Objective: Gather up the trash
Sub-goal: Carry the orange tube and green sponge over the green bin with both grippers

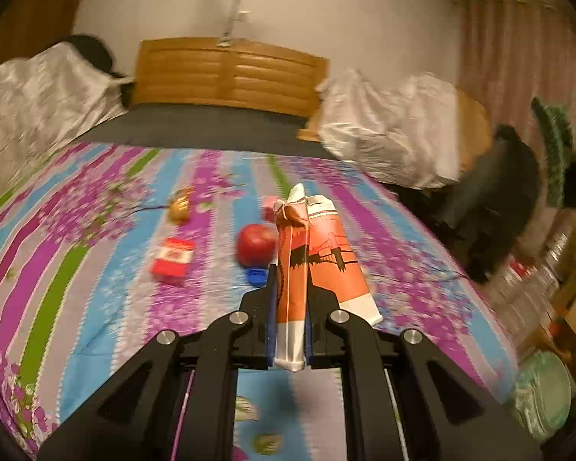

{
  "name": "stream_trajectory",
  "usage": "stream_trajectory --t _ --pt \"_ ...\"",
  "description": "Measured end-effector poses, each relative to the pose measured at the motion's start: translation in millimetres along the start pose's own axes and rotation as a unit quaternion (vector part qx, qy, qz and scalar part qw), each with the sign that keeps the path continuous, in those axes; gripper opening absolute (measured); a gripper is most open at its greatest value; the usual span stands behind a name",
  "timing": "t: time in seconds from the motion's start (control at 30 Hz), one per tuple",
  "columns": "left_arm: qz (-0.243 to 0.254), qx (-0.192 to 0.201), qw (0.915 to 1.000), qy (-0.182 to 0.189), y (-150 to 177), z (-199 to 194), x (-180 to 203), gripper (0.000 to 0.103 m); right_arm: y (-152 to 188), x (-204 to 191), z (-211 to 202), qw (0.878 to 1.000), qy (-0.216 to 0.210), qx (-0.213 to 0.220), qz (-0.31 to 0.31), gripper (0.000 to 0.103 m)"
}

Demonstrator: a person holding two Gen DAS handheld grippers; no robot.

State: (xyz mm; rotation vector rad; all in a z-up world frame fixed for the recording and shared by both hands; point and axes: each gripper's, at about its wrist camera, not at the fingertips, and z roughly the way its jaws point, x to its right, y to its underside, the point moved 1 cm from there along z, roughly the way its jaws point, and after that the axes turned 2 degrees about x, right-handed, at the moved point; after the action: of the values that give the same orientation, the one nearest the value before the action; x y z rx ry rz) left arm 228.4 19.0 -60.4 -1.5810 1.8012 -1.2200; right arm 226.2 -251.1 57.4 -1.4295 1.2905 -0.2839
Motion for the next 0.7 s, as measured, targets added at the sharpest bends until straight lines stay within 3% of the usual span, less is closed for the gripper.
stream_trajectory --t 0.13,0.37,0.5,0.53,0.7 --pt "0.033 -0.006 0.9984 0.045 3 -4 46 0.009 28 20 -58 0.998 0.019 0.024 0.049 0.01" --pt "0.093 -0.033 0.9852 0.14 12 4 142 0.009 66 42 -179 0.986 0.124 0.075 0.078 0.01" --pt "0.124 -0.046 0.9713 0.198 20 6 201 0.009 84 46 -251 0.967 0.224 0.099 0.076 0.01" --pt "0.133 -0.047 0.9675 0.21 22 6 215 0.009 91 45 -277 0.956 0.263 0.107 0.071 0.01" --pt "0.186 -0.054 0.9407 0.279 34 0 294 0.009 117 44 -370 0.915 0.37 0.139 0.079 0.01"
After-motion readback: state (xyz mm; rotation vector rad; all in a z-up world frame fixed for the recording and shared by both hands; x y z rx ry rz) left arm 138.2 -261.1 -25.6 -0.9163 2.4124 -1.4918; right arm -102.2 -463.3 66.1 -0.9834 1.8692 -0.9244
